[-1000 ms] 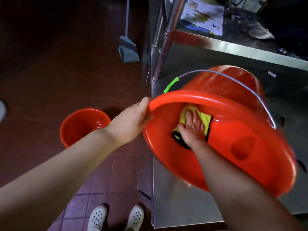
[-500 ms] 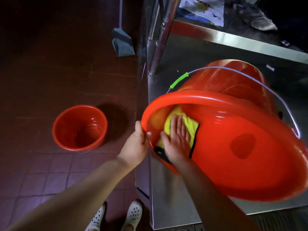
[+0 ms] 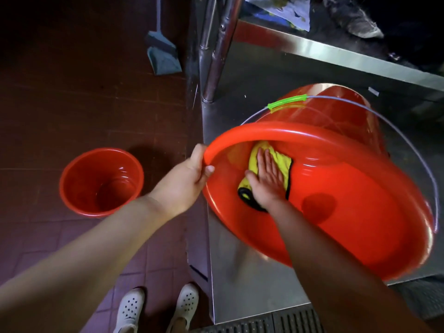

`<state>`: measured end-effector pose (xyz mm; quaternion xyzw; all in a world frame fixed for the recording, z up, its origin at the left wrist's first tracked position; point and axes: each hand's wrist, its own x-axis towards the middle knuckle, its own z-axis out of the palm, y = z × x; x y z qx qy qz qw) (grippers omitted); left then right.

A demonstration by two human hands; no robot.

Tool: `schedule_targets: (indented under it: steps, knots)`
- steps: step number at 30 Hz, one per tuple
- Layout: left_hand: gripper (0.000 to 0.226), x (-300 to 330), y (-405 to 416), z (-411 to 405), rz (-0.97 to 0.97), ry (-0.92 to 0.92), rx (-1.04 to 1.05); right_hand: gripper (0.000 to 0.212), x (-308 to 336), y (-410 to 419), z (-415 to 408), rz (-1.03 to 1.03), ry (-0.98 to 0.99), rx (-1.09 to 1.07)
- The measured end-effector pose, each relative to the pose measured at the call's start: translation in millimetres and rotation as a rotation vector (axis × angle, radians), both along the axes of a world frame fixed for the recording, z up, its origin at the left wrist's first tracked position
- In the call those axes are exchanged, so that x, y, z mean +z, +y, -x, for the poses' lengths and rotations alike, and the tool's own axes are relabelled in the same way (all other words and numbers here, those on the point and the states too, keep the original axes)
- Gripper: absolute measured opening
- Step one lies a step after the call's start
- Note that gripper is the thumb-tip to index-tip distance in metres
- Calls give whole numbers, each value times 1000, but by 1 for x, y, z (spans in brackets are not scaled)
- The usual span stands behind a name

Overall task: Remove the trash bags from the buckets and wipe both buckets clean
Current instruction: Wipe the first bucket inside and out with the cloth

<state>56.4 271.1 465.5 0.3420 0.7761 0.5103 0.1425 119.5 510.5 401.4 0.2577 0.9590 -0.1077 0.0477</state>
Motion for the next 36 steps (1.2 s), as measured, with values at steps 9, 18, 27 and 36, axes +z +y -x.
schedule_targets:
  steps: [9,18,27,36]
  knots:
    - [17,-28,6,-13,-11,-288,212,68,-4,39,21,-58,-144,-6]
    - [34,-46,12,-51,-182,-700,288,75,1,-89,-40,-81,58,100]
    - [16,-40,2,-52,-108,-332,386,75,3,-87,-49,-15,29,152]
    - [23,-6,-7,-24,42,122,337,64,-2,12,21,-31,-33,-31]
